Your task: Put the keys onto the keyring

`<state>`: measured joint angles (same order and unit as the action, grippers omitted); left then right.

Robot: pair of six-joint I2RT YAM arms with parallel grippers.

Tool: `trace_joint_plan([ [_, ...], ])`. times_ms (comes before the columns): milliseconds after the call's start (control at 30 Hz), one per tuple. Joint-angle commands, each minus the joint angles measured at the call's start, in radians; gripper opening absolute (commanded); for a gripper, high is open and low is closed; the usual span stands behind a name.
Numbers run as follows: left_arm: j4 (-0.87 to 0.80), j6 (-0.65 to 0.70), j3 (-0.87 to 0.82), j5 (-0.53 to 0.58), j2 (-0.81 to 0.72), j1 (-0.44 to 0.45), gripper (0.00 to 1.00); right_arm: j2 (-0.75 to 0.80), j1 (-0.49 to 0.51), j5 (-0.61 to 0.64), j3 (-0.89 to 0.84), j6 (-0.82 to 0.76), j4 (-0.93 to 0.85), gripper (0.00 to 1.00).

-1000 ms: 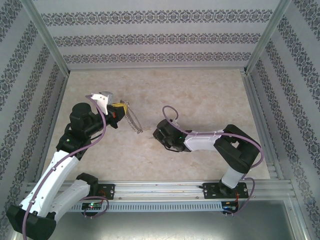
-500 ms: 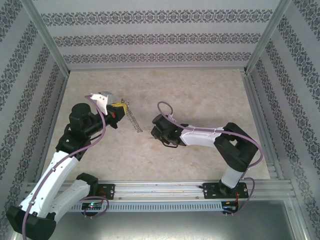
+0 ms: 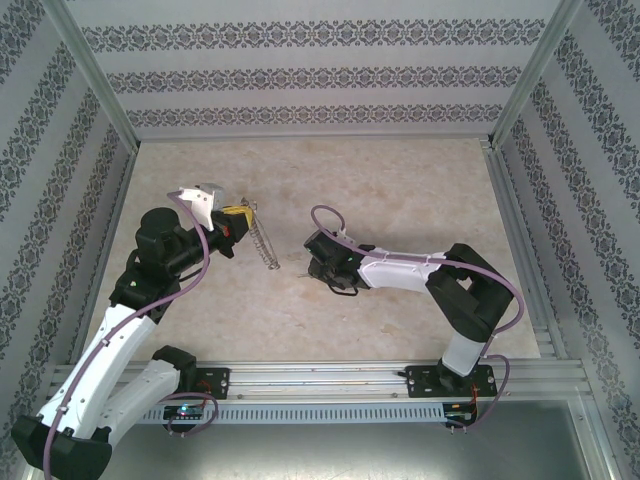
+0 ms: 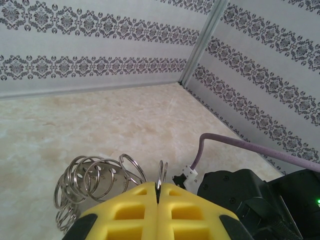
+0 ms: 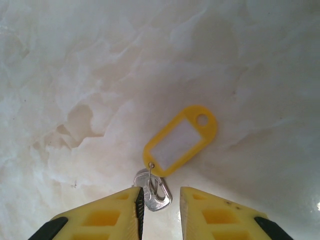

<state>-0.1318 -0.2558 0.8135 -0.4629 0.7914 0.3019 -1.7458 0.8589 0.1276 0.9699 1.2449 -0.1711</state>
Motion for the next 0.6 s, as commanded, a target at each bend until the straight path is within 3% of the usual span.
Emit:
trace_joint_plan([
  [0,0.052,-0.014,-0.003,-0.017,-0.016,0.011,0.0,-0.021,-0.01,0.034,0.033,-0.028,-0.024,0.28],
  [567,0.055,-0.008,-0.009,-0.019,-0.02,0.012,0.0,-0.096,-0.015,0.005,0.089,-0.039,-0.041,0.27],
])
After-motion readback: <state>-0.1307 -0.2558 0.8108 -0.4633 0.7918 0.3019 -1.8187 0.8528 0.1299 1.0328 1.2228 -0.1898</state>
